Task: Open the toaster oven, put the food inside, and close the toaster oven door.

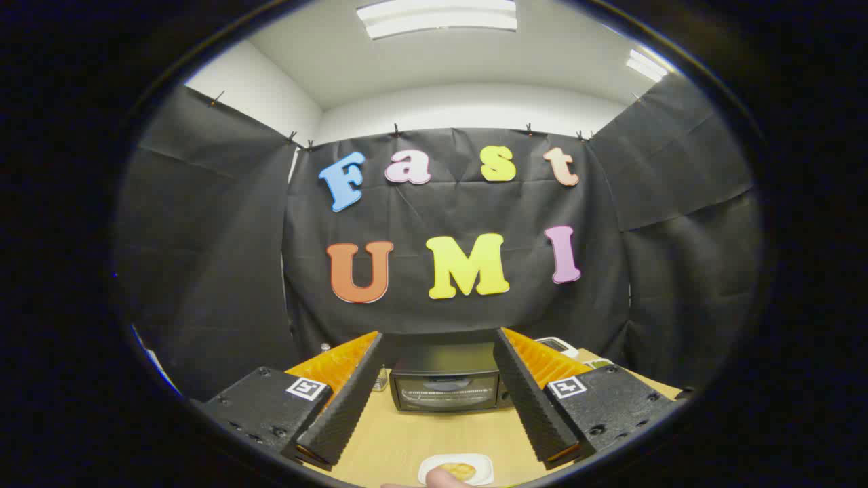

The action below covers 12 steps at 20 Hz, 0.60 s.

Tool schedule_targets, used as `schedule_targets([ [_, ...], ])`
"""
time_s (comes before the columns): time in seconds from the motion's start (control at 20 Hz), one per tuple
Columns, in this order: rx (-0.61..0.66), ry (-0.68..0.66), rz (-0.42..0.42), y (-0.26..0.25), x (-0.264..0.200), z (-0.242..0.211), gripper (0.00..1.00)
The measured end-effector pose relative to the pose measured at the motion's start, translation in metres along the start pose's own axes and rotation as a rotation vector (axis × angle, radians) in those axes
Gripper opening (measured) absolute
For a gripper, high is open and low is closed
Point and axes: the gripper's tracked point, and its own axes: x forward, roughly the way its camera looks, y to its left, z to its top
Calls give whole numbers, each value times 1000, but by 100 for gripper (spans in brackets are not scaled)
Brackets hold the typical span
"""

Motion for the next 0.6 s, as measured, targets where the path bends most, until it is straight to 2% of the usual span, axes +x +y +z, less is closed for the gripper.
schedule_targets([
  [0.6,8,49,-2,-9,8,-15,100],
])
